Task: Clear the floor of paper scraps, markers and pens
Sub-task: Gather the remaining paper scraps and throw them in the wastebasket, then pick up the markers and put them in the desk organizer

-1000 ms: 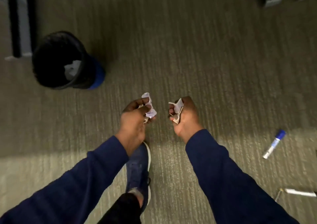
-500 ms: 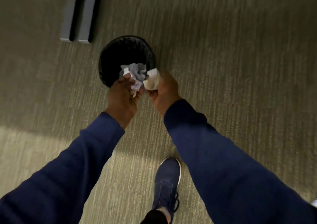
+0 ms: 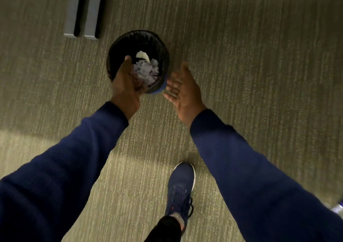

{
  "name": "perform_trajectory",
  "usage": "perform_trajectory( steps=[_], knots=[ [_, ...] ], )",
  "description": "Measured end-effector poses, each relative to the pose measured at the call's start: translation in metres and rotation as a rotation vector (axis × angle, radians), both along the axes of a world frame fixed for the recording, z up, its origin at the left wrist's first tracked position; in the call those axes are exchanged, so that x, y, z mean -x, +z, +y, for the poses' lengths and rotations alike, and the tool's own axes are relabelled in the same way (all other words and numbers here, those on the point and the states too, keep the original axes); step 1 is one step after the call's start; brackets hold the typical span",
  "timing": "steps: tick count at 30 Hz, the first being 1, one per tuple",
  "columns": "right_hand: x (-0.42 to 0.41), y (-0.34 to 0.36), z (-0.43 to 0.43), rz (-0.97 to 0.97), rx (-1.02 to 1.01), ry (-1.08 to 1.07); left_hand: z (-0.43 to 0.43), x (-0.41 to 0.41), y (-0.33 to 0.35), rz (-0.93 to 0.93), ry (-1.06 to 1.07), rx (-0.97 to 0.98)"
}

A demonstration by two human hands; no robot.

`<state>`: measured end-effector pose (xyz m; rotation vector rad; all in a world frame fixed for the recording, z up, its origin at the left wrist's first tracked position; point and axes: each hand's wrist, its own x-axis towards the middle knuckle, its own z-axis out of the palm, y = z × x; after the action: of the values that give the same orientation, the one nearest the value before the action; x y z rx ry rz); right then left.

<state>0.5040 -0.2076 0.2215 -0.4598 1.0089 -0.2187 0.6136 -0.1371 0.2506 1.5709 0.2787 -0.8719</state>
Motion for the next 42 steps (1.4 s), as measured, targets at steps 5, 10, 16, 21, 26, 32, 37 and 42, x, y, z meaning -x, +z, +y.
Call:
perform_trajectory(
  steps=[5, 10, 16, 21, 26, 32, 37, 42],
  knots=[
    [0.118, -0.026, 0.026, 0.115, -0.041, -0.06, 0.013, 0.086, -0.033, 0.021, -0.235, -0.142],
    [0.25, -0.052, 0.049, 0.277, -0.077, -0.18, 0.009, 0.218, -0.064, 0.122, -0.4, -0.224],
    [0.407, -0.075, 0.07, 0.361, -0.094, -0.338, -0.007, 0.386, -0.098, 0.175, -0.689, -0.251],
    [0.517, -0.103, 0.099, 0.464, -0.091, -0.42, -0.004, 0.513, -0.123, 0.016, -1.162, -0.306],
    [0.611, -0.133, 0.139, 0.583, -0.167, -0.466, 0.011, 0.597, -0.164, -0.239, -1.648, -0.352],
    [0.706, -0.163, 0.172, 0.736, -0.191, -0.501, 0.011, 0.67, -0.2, -0.614, -1.944, -0.355],
    [0.759, -0.178, 0.186, 0.907, -0.127, -0.459, -0.014, 0.719, -0.226, -0.859, -1.793, -0.365],
    [0.791, -0.191, 0.175, 1.024, -0.121, -0.487, -0.038, 0.74, -0.242, -0.93, -1.716, -0.547]
  ],
)
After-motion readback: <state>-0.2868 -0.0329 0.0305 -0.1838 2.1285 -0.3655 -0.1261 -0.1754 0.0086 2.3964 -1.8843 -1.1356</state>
